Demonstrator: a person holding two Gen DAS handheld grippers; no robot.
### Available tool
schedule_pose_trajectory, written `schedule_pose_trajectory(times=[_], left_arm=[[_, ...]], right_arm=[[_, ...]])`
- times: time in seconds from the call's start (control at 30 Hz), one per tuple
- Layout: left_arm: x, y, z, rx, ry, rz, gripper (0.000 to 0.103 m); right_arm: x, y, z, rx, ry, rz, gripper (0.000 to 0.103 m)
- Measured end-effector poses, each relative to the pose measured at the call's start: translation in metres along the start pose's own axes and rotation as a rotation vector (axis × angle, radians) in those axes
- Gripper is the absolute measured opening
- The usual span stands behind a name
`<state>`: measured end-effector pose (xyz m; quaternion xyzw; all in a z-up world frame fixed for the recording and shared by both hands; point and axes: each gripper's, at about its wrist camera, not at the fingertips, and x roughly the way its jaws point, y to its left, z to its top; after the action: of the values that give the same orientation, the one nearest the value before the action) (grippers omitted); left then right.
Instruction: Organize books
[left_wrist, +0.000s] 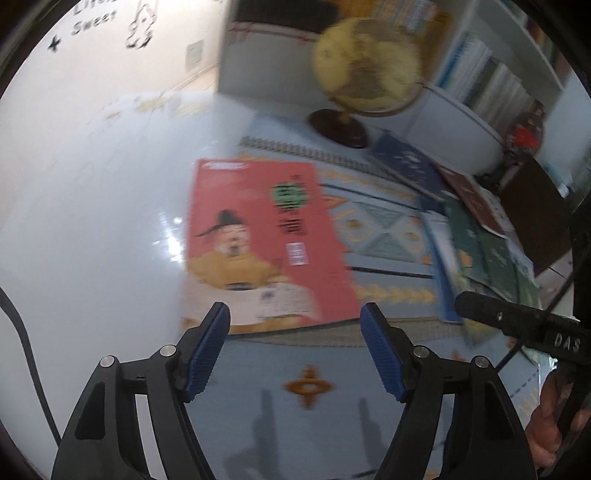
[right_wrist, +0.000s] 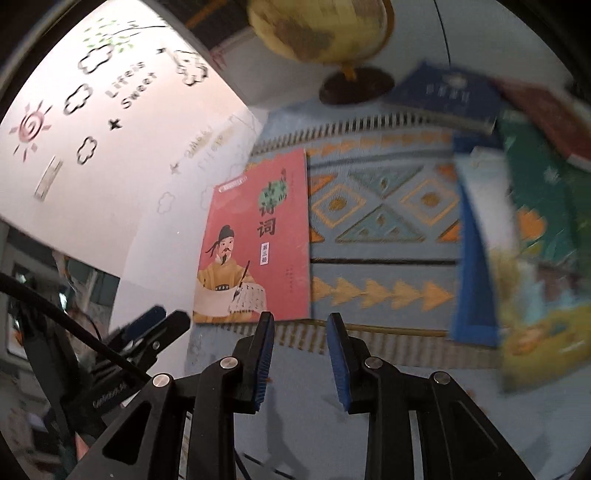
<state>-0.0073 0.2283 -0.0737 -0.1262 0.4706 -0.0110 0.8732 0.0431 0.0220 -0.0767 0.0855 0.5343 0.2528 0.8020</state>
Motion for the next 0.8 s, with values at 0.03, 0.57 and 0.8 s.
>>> schedule_pose_trajectory(times=[0.03, 0.57, 0.8], left_arm=[[-0.003, -0.013, -0.001, 0.012, -0.016, -0.01, 0.071], [-0.069, -0.239, -0.05, 0.194, -0.175, -0.164, 0.083], [-0.083, -0.312, -0.086, 0.26, -0.181, -0.177, 0.1]], right_arm=[[-0.01, -0.001, -0.002, -0.015, -0.011, -0.011, 0.028], [-0.256, -0.082, -0.106, -0.064, -0.469, -0.234, 0.072], [-0.304, -0.147, -0.151, 0.038, -0.489, -0.311, 0.077]])
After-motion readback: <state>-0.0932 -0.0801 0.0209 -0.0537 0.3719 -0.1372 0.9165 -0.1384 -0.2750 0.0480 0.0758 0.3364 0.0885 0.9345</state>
